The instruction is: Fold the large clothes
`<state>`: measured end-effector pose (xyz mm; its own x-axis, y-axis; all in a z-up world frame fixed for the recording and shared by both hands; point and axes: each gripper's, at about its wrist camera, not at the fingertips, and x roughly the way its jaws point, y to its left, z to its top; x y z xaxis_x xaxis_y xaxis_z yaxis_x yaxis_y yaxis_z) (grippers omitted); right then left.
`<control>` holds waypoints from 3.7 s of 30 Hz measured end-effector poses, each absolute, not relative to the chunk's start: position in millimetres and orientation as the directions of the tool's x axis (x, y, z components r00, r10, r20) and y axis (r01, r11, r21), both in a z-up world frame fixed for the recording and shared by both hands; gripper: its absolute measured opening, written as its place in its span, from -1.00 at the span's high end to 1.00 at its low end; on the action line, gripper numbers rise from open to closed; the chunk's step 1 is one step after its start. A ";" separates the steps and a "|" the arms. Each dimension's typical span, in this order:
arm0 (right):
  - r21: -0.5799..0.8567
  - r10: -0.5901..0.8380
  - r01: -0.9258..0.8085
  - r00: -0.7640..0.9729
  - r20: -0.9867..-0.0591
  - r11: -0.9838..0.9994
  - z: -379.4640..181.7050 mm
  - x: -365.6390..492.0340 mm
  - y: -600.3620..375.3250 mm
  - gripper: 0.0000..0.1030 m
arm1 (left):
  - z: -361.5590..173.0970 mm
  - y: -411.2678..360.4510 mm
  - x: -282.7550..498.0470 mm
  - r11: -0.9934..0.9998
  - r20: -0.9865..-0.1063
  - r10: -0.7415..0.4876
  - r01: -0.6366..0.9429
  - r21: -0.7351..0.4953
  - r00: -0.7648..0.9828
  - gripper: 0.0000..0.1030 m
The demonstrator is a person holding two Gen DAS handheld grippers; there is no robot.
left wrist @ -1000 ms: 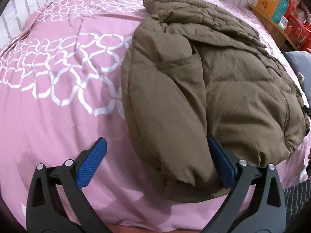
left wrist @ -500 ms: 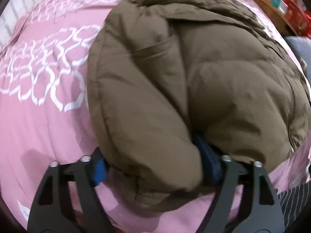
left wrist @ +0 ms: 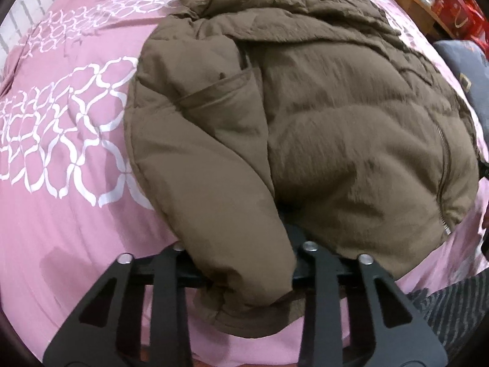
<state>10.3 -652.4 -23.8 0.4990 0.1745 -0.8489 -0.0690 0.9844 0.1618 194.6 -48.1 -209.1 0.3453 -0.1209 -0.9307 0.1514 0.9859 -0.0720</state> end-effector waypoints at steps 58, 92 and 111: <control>0.143 0.156 -0.076 0.693 -0.704 0.987 116.3 31.6 -606.2 0.60 | -75.4 -18.7 254.0 0.962 -0.877 -0.266 0.174 -0.212 0.401 0.78; 0.314 0.189 0.012 0.777 -0.601 0.949 166.1 100.8 -638.7 0.62 | 34.3 43.6 278.5 0.974 -0.738 -0.203 0.058 -0.217 0.644 0.68; 0.114 0.042 0.068 0.652 -0.757 0.991 33.8 214.0 -599.3 0.53 | -105.5 44.1 425.9 0.988 -0.856 -0.095 -0.057 -0.143 0.508 0.56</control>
<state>214.0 -599.3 33.8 0.6520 0.0422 -0.7570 0.0680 0.9912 0.1138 425.9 44.1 -105.5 0.5078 -0.0946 -0.8563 -0.0569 0.9881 -0.1429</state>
